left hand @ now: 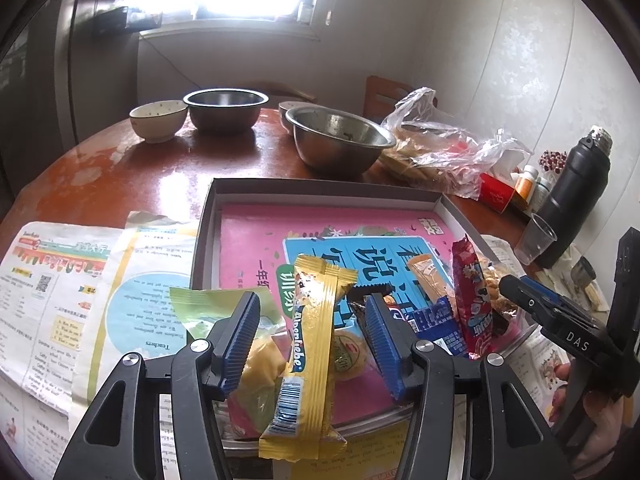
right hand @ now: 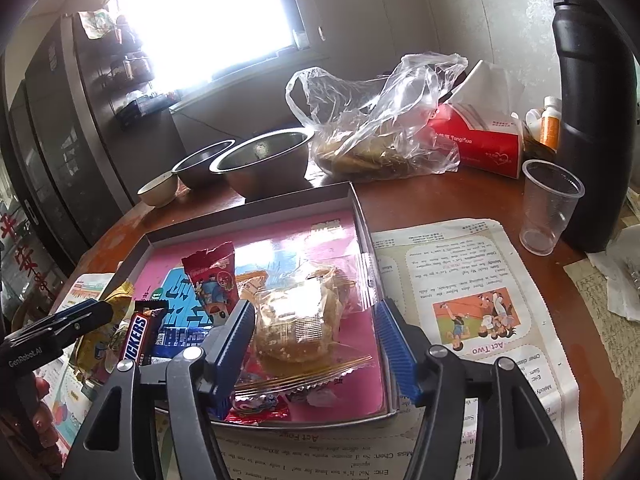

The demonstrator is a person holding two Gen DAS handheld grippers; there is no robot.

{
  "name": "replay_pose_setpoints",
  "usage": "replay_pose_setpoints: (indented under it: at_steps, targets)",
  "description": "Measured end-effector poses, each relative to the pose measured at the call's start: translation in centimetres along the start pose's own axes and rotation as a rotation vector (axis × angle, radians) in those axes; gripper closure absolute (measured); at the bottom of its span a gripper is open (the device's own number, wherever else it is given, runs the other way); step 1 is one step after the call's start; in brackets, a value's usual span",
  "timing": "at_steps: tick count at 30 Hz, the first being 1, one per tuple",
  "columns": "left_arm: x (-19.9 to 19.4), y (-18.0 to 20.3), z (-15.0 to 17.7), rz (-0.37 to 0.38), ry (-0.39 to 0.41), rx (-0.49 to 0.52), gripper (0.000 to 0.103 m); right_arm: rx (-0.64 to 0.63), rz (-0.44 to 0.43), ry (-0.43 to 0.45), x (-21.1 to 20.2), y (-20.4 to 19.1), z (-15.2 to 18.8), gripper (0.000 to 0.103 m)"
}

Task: Organize snacks
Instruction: 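Lower and open the left gripper in the tray while the right releases the bagged pastry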

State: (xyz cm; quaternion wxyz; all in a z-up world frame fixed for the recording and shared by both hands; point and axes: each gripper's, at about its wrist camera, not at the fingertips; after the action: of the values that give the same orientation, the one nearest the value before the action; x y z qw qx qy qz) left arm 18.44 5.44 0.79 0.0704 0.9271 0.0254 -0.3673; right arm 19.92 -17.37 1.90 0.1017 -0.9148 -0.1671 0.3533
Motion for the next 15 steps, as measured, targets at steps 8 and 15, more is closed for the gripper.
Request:
replay_pose_setpoints:
  at_steps: [8,15]
  targets:
    - [-0.9,-0.3,-0.1,-0.001,0.015,-0.009,0.036,-0.007,0.008,0.016,-0.6,-0.2,-0.1,0.04]
    - [-2.5,-0.4,-0.2,-0.008,0.032,-0.017,0.032,-0.02,0.01,0.041,-1.8,-0.8,-0.3,0.038]
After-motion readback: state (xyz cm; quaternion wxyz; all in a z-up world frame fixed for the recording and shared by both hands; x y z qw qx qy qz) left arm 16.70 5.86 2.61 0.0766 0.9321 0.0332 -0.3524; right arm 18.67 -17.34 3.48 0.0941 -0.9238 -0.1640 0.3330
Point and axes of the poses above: each gripper's, at about its wrist camera, not at the fingertips, and x roughly the way its jaws point, y to its right, z to its underside, and after that the axes turned 8 degrees about -z, right-handed
